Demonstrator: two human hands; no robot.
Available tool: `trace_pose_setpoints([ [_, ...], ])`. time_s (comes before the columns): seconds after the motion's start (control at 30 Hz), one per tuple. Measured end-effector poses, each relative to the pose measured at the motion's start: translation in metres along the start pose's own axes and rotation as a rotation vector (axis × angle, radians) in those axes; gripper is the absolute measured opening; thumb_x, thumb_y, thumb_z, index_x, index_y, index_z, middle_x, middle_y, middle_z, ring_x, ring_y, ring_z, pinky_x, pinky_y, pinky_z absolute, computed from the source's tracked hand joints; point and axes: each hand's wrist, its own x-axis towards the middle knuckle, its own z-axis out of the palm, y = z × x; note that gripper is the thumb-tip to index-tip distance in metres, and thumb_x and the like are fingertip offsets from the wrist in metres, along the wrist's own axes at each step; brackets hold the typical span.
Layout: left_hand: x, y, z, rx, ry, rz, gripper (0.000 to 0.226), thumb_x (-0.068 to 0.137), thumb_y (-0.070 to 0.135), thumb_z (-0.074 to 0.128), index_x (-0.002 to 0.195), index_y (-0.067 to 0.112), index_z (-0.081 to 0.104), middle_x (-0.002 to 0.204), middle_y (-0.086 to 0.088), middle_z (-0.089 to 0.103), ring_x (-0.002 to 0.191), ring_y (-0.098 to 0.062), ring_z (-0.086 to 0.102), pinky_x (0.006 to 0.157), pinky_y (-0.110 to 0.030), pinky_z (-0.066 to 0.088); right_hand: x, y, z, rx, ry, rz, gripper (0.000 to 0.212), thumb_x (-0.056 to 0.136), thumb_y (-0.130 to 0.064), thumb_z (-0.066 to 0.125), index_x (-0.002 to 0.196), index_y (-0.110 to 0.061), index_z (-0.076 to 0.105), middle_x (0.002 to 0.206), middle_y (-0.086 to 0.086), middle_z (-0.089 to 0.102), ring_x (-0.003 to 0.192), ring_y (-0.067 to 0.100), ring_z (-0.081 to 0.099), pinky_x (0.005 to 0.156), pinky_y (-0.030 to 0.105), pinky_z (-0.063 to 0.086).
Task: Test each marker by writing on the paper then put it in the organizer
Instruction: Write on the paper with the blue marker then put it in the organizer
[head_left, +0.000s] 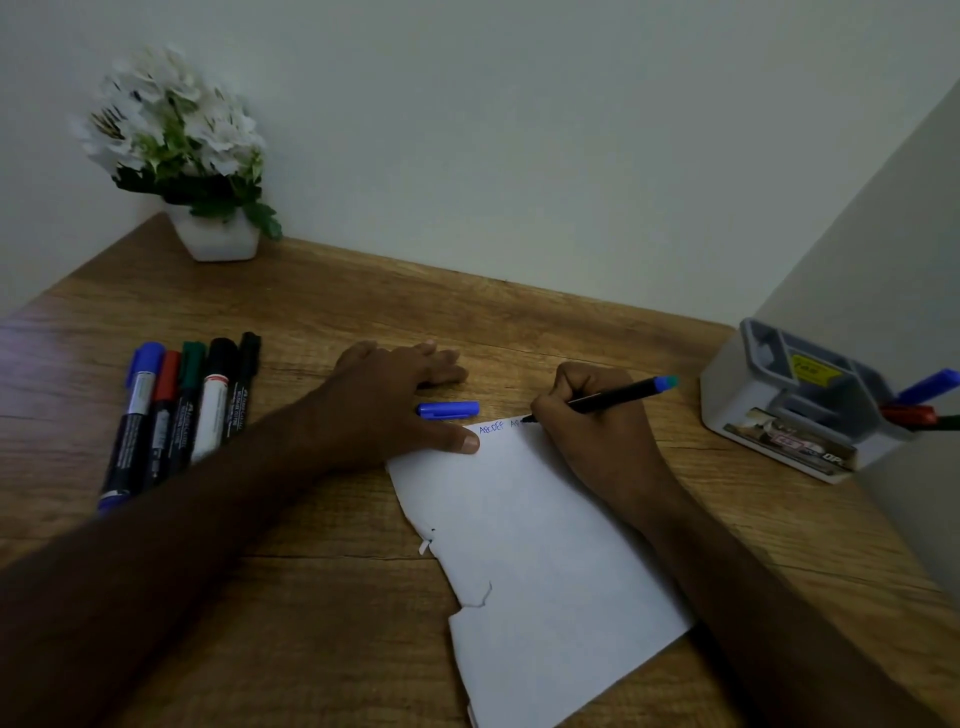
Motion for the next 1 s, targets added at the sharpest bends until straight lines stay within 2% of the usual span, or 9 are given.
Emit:
trace_pose_setpoints([
  [0.13,-0.0002,-0.0015,0.0002,-0.013,0.005,0.009,0.104,0.052,0.086,0.042,0.144,0.038,0.035,0.157,0.016,0.021,0.145,-0.003,0.014,0.120,-0.044,0.009,-0.0012,-0.0019,-0.0014,0.017,0.001,-0.007,0.028,0.068,-0.008,0.058,0.055,0.004,0.037,0.050,-0.001,0.038,0.050,0.005,0.033,0.047,0.021,0.028],
  [0.27,0.0012,0.0013,-0.0008,0.006,-0.002,-0.004,0.096,0.063,0.082,0.056,0.145,0.037,0.033,0.158,0.016,0.019,0.145,-0.005,0.016,0.119,-0.042,0.007,-0.0005,-0.0008,-0.0023,0.030,0.036,0.014,0.029,0.073,0.005,0.061,0.054,0.002,0.039,0.051,0.001,0.039,0.051,0.007,0.034,0.049,0.022,0.030],
  [0.4,0.0011,-0.0008,0.0000,-0.008,-0.003,0.001,0.099,0.058,0.084,0.048,0.145,0.039,0.034,0.158,0.016,0.019,0.145,-0.004,0.015,0.120,-0.043,0.008,0.0001,-0.0006,-0.0019,0.028,0.033,0.003,0.031,0.073,0.002,0.061,0.053,-0.005,0.038,0.050,-0.002,0.037,0.051,0.007,0.033,0.049,0.025,0.029],
  [0.5,0.0012,-0.0016,0.0002,0.006,-0.007,0.002,0.097,0.059,0.081,0.044,0.145,0.039,0.032,0.158,0.016,0.018,0.146,-0.005,0.014,0.119,-0.042,0.006,0.0006,0.0011,-0.0015,0.004,0.019,0.001,0.030,0.074,0.002,0.062,0.055,0.001,0.039,0.050,-0.001,0.040,0.051,0.006,0.035,0.048,0.024,0.030],
  [0.63,0.0008,-0.0003,0.0003,0.010,-0.006,0.002,0.098,0.061,0.085,0.051,0.145,0.038,0.033,0.158,0.014,0.018,0.145,-0.006,0.017,0.117,-0.041,0.006,0.0002,0.0014,-0.0021,0.029,0.020,-0.005,0.028,0.071,0.000,0.061,0.054,0.000,0.038,0.050,-0.001,0.039,0.052,0.008,0.036,0.049,0.026,0.030],
  [0.77,0.0013,-0.0006,0.0003,0.014,-0.002,0.006,0.099,0.058,0.084,0.047,0.145,0.037,0.034,0.158,0.015,0.019,0.145,-0.005,0.016,0.119,-0.042,0.008,0.0004,0.0008,-0.0021,0.022,0.024,0.009,0.029,0.075,0.006,0.062,0.056,0.003,0.039,0.051,0.001,0.040,0.052,0.008,0.036,0.049,0.024,0.031],
  [1.0,0.0013,0.0002,0.0003,0.020,-0.004,0.000,0.100,0.058,0.086,0.048,0.145,0.038,0.033,0.158,0.015,0.019,0.145,-0.006,0.017,0.119,-0.042,0.007,0.0016,0.0015,-0.0019,-0.009,0.031,0.007,0.030,0.075,0.004,0.061,0.056,0.004,0.038,0.051,0.003,0.039,0.052,0.007,0.035,0.048,0.021,0.029],
])
